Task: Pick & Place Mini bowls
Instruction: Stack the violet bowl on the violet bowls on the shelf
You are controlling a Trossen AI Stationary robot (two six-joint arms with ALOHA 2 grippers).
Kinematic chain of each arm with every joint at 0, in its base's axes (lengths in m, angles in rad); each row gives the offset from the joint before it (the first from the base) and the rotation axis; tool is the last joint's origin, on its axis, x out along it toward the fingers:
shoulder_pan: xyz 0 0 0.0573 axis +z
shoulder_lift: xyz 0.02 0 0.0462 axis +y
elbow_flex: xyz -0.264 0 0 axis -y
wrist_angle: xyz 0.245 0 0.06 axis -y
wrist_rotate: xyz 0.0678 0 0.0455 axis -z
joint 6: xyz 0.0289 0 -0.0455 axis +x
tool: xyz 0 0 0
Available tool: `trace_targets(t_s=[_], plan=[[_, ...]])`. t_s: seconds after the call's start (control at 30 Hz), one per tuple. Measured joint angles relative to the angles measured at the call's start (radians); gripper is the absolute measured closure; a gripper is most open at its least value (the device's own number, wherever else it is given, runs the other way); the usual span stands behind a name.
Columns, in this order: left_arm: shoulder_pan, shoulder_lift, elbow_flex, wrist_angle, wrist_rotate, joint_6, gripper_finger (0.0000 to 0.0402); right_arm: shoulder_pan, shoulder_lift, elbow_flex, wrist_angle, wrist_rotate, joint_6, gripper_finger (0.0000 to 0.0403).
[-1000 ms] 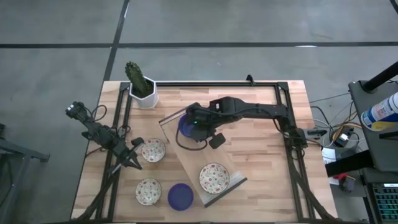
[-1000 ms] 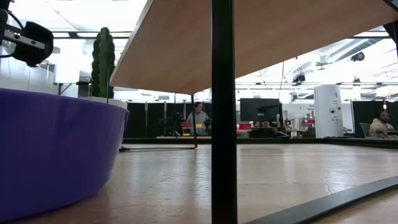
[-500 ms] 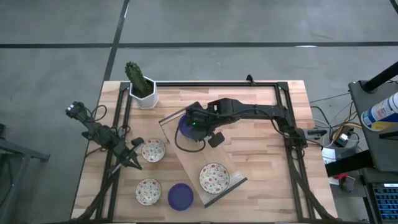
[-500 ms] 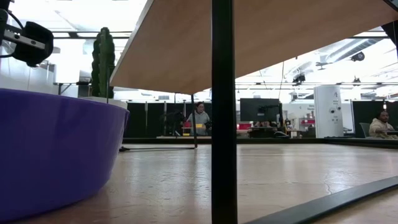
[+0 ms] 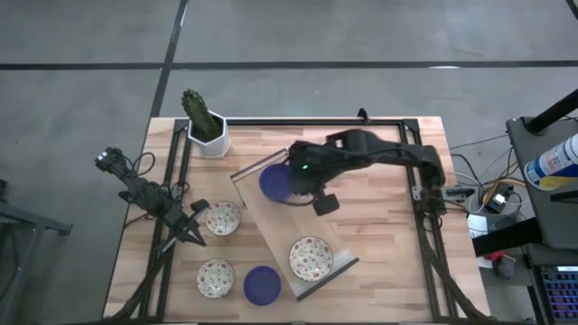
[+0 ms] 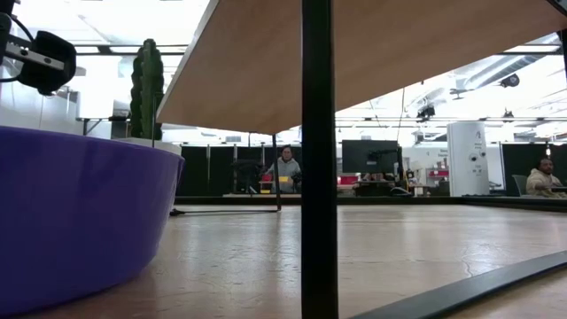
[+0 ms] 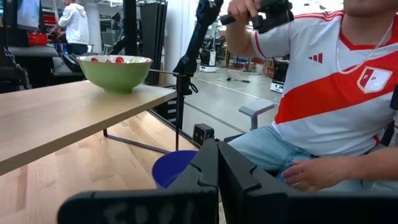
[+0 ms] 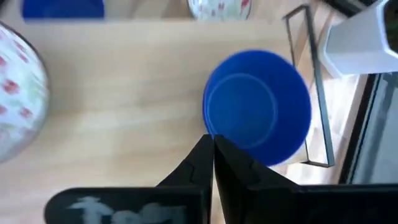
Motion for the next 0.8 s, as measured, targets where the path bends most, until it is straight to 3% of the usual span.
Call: trace_targets(t_s=[0.13,0.27,0.6,0.8], plan=[[0.0,0.0,0.0,0.0,0.0,0.0,0.0402,0.015,-0.09,-0.063,0.082,-0.025,0.071,0.0394],[0.0,0.0,0.0,0.0,0.0,0.0,0.0402,0.05,-0.215,-0.216,0.236,-0.049,0.111,0.0394],[0.0,0.0,0.0,0.0,0.0,0.0,0.0402,0.119,-0.628,-0.854,0.84,-0.07,0.187,0.0394],[0.0,0.0,0.0,0.0,0.0,0.0,0.0402,0.12,-0.828,-1.177,1.115,-0.066,0.246,0.0394]])
